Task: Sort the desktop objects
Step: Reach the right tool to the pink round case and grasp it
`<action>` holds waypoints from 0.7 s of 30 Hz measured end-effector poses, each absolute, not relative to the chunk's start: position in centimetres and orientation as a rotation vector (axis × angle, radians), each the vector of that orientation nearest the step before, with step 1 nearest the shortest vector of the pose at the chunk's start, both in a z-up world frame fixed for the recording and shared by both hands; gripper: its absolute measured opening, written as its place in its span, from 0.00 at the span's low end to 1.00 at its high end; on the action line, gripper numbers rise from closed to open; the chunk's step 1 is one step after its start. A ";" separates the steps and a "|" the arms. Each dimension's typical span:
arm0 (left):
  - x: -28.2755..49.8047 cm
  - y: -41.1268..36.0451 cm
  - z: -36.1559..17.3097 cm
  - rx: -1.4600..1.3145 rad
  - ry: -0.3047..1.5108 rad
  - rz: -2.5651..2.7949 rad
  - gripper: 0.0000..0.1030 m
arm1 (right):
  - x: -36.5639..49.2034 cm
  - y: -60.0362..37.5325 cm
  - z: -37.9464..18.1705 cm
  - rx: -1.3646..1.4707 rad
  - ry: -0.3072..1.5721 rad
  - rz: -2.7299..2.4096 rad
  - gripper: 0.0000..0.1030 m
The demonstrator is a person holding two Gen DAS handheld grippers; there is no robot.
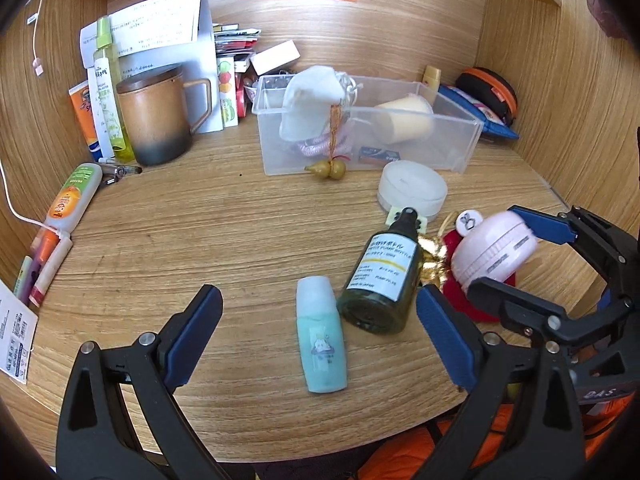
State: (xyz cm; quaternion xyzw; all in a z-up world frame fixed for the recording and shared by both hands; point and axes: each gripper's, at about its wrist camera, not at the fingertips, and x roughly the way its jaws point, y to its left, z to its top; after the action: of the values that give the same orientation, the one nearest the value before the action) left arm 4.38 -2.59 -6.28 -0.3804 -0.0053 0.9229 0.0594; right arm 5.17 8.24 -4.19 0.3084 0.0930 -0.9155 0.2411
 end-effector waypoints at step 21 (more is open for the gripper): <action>2.4 -0.6 -7.0 -1.151 0.054 2.758 0.96 | 4.2 10.9 -3.5 0.813 0.233 -2.556 0.61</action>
State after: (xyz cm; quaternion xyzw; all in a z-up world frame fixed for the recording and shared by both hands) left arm 2.38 -0.61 -7.01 -0.3839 0.0181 0.9200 0.0763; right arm 4.17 10.88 -3.49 0.2942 0.0843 -0.9256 0.2226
